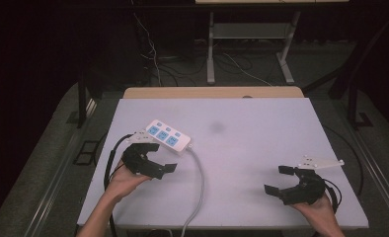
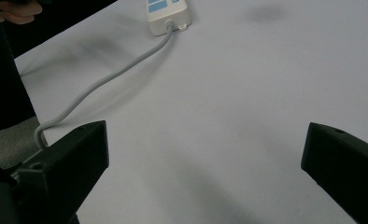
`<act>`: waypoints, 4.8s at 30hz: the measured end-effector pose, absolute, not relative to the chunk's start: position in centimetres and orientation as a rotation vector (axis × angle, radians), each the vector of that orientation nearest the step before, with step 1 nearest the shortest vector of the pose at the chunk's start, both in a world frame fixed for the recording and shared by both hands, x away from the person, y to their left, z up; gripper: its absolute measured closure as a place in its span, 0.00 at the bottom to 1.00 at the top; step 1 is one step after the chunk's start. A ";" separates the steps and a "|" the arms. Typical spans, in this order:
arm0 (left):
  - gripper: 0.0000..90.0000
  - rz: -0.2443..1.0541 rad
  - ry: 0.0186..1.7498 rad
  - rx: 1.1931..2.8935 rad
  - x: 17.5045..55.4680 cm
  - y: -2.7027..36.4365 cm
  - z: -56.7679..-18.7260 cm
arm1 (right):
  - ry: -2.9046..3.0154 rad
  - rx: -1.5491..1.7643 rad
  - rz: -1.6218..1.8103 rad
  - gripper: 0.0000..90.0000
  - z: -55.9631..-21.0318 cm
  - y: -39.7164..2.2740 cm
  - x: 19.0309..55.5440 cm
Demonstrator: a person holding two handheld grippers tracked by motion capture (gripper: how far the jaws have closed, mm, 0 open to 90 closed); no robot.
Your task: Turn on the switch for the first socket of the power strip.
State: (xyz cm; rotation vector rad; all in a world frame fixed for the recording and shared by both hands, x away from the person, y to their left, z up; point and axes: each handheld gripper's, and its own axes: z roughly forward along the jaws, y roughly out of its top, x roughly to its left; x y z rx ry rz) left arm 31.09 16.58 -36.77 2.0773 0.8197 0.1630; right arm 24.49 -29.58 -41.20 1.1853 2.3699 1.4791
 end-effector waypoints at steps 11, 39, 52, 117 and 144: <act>0.00 0.178 0.802 2.121 32.9 16.3 -35.4 | 2.368 1.183 1.474 0.00 -41.1 -29.5 24.3; 0.00 0.205 0.769 2.255 37.3 14.8 -33.5 | 2.357 1.198 1.481 0.00 -41.1 -29.8 24.2; 0.00 0.208 0.776 2.297 39.8 14.1 -33.3 | 2.352 1.198 1.486 0.00 -41.1 -30.0 24.2; 0.99 0.167 0.882 2.434 45.9 12.0 -39.0 | 2.347 1.194 1.485 0.00 -41.3 -30.3 24.2; 1.00 0.101 0.924 2.360 45.7 12.2 -40.7 | 2.317 1.204 1.492 0.00 -41.1 -30.9 24.1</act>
